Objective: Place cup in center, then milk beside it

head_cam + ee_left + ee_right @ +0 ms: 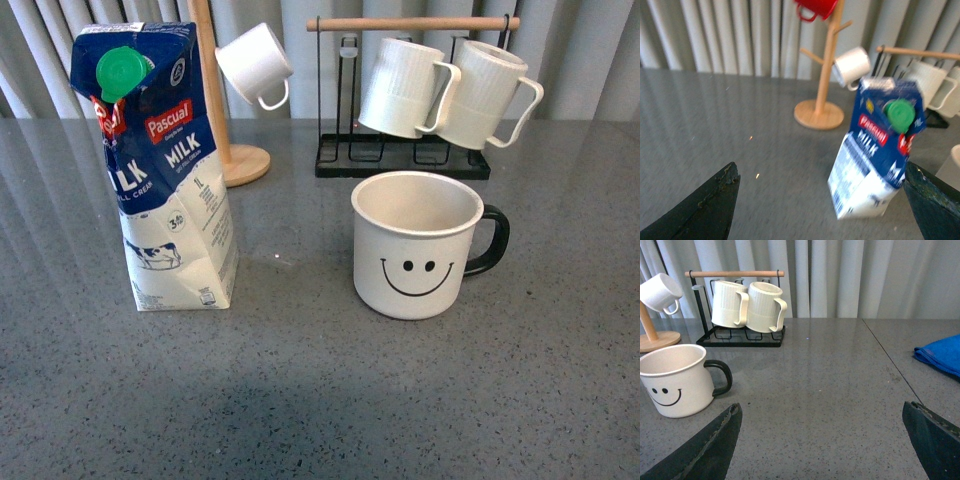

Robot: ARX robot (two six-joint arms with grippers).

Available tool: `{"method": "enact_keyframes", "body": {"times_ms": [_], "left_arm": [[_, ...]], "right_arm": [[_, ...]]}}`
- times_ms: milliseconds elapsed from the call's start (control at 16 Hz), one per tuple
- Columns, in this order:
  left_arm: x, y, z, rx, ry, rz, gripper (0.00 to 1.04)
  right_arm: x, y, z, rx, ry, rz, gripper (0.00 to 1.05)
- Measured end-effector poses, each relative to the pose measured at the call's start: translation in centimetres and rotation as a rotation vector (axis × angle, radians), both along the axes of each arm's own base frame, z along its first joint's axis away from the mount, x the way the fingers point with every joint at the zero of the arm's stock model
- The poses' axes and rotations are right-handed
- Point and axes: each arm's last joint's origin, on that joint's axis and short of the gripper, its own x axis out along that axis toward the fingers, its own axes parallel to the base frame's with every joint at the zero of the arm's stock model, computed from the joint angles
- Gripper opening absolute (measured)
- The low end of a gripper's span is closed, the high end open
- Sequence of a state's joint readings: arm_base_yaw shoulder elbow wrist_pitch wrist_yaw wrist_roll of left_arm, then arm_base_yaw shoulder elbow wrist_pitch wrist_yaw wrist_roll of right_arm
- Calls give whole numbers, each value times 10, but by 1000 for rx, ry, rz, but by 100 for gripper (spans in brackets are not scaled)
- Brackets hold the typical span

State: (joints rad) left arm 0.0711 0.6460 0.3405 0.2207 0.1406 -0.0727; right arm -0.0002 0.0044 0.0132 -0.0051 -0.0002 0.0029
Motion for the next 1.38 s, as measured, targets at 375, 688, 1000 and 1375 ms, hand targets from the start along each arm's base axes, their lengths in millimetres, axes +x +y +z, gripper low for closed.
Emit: {"method": "enact_keyframes", "body": {"times_ms": [375, 688, 1000, 1375], "left_arm": [[94, -26, 45, -30, 82, -282, 98], [97, -57, 50, -30, 163, -389, 98], [105, -68, 34, -8, 296, -325, 98], [108, -74, 17, 8, 358, -312, 98]], "right_arm": [[0, 0, 0, 0, 0, 0, 98], [0, 0, 0, 0, 0, 0, 98], [0, 0, 0, 0, 0, 0, 98], [0, 0, 0, 0, 0, 0, 98]]}}
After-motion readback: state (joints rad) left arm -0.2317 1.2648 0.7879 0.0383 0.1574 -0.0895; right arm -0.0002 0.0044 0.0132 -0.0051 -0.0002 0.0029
